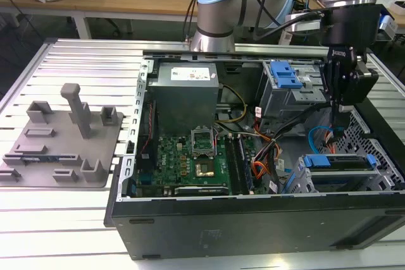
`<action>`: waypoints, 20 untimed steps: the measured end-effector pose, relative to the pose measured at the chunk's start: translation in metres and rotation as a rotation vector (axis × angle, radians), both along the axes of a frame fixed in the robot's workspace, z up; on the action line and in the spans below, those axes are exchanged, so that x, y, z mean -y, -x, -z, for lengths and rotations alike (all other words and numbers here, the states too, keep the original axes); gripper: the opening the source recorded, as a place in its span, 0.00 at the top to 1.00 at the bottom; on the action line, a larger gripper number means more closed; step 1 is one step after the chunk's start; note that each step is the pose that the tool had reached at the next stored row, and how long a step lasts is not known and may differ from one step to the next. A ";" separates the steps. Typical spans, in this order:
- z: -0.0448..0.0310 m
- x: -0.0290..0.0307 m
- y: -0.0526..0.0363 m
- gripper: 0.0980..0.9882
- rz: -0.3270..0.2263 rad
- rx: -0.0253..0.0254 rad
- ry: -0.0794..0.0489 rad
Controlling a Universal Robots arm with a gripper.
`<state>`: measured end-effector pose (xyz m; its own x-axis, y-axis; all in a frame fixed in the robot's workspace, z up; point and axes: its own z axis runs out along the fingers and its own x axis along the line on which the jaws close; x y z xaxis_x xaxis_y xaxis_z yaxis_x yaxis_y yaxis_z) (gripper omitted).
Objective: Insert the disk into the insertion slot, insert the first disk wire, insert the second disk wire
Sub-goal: 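Insert the first disk wire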
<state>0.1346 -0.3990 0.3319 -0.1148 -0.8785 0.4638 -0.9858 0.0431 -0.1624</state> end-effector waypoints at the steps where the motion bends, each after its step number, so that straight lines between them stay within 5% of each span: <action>1: 0.0000 0.0000 0.0000 0.92 0.000 0.0000 0.001; 9: 0.0002 0.0000 -0.0004 0.92 0.000 -0.0027 0.002; 11: 0.0001 0.0000 -0.0054 0.92 0.000 -0.0391 0.006; 12: 0.0001 0.0000 -0.0083 0.92 0.000 -0.0618 0.007; 14: 0.0001 0.0013 -0.0116 0.92 0.000 -0.0922 0.007; 20: -0.0013 0.0191 -0.0121 0.92 -0.001 -0.0945 -0.009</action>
